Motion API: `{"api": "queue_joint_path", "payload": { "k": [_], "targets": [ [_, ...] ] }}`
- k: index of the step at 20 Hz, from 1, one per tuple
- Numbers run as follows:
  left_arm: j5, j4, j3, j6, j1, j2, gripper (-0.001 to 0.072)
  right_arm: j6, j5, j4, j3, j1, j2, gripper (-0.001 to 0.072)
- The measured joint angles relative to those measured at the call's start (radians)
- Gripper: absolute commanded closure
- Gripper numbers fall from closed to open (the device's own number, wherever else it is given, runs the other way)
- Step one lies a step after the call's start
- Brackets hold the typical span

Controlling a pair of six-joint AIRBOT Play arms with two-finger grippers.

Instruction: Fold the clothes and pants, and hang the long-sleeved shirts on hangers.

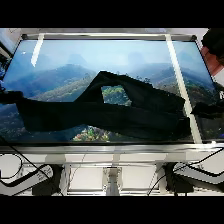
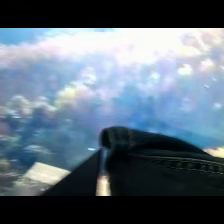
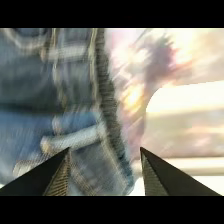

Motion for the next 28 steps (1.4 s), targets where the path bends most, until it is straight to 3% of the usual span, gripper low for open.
{"api": "queue_joint_path", "payload": {
  "k": [5, 9, 14, 20, 28],
  "targets": [
    [-0.079, 0.034, 0.018, 0.094, 0.043, 0.005, 0.0247, -0.080, 0.100, 0.027, -0.174, 0.000, 0.006, 0.0222],
    [-0.232, 0.005, 0.019, 0.284, 0.154, 0.003, 0.0252, -0.113, 0.080, 0.014, -0.304, 0.000, 0.027, 0.0228],
    [-0.367, -0.185, -0.034, 0.472, 0.320, -0.013, 0.0249, -0.129, 0.070, -0.078, -0.313, 0.000, 0.036, 0.0226],
    [-0.414, -0.229, -0.084, 0.541, 0.369, -0.022, 0.0249, -0.122, 0.105, -0.202, -0.196, 0.000, 0.037, 0.0226],
    [-0.456, -0.237, -0.170, 0.606, 0.376, -0.055, 0.0248, -0.148, 0.089, -0.150, -0.282, 0.000, 0.036, 0.0239]
  ]
}}
